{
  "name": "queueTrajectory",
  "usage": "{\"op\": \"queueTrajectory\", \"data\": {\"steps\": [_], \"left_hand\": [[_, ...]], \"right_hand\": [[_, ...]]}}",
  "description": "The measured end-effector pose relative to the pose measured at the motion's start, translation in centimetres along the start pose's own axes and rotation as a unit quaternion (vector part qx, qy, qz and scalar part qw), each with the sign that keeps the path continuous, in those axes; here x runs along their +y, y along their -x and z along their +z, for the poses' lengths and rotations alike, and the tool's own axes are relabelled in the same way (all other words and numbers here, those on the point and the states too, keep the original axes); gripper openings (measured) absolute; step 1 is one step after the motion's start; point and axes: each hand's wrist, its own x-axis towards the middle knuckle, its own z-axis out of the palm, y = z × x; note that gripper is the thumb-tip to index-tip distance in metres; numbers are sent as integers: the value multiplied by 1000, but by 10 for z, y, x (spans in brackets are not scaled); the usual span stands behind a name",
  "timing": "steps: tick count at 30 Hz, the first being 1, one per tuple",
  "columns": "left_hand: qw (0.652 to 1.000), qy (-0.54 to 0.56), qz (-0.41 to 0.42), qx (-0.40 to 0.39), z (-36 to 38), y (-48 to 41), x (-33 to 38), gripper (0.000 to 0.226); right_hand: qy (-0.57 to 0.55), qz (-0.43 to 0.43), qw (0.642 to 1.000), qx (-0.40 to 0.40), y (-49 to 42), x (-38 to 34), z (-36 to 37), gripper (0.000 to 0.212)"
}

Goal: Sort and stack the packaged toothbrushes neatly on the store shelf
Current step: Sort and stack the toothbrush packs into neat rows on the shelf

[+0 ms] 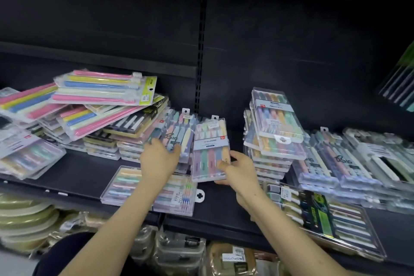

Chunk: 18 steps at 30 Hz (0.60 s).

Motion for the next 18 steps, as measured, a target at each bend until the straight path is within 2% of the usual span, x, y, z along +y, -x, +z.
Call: {"op": "queueTrajectory", "data": {"steps": [2,3,6,8,12,14,18], "left_hand": [[997,45,-40,-42,-2,-3,0,37],[990,101,-69,-65,-4,-5,0,35],[932,323,-143,-84,-15,-3,0,11],[902,396,-157,-76,-28,5,0,29],[871,466,-137,-80,-58,25,1,42],[865,483,-122,-60,-76,35,4,42],[861,505,-43,-55,-103,51,15,33]], "right_hand": [[-4,-14,1000,7,13,-3,-6,26],[-1,-23,1000,8,19,-3,-10,30],[-3,-36,999,-6,41,-3,-27,37],[-12,-36,999,-20,55,-4,-44,38],[-14,-38,998,-39,82,-9,-93,34],[-5,-36,998,-42,92,-12,-124,33],[33,-31,999,1,98,-11,-186,28]]}}
